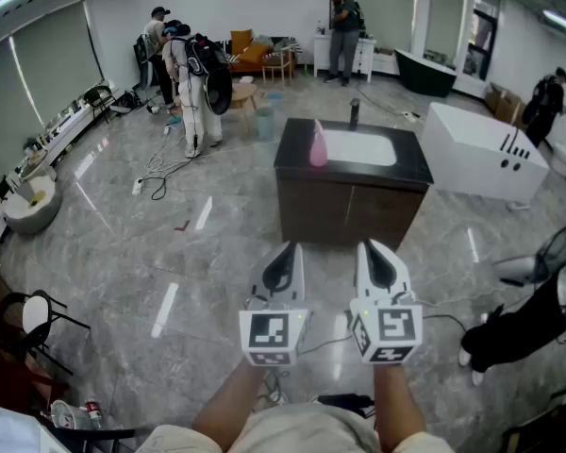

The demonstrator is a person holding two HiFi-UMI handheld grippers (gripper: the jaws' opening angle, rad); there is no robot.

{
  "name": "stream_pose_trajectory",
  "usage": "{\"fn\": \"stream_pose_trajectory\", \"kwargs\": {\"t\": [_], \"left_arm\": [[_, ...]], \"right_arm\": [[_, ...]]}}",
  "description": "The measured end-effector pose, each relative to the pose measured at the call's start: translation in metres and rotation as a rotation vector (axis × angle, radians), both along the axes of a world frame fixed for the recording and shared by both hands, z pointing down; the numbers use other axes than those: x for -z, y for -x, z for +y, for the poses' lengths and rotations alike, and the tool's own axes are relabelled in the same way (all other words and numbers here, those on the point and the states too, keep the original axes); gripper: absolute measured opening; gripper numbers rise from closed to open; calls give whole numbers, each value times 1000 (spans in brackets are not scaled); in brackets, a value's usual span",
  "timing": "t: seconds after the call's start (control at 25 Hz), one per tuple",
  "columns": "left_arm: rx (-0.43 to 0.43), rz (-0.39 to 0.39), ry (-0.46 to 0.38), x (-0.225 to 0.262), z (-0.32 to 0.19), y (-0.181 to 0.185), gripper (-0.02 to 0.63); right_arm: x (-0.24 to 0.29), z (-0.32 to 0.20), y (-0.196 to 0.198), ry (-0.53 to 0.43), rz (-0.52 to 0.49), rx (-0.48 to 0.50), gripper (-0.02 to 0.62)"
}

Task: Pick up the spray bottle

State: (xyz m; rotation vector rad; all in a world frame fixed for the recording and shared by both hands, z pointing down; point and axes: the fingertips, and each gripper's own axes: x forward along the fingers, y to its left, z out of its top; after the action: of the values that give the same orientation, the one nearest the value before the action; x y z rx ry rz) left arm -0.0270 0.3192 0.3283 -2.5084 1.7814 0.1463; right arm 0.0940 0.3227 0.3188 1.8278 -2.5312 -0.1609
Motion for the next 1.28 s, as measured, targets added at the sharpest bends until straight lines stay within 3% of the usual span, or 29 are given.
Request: {"fn": "stream_pose_trajectory", "kwargs": {"t": [0.4,0.8,1.28], "left_arm": [[28,-9,-19,5,4,-19,2],[48,-36,-24,0,4,-45,2],[48,-23,-25,-8,-46,-44,2]], "right_arm": [[2,3,-17,-4,0,-3,5],[-15,-5,-45,24,-74,6,6],[-21,-55,-39,27,-54,16,6]]}}
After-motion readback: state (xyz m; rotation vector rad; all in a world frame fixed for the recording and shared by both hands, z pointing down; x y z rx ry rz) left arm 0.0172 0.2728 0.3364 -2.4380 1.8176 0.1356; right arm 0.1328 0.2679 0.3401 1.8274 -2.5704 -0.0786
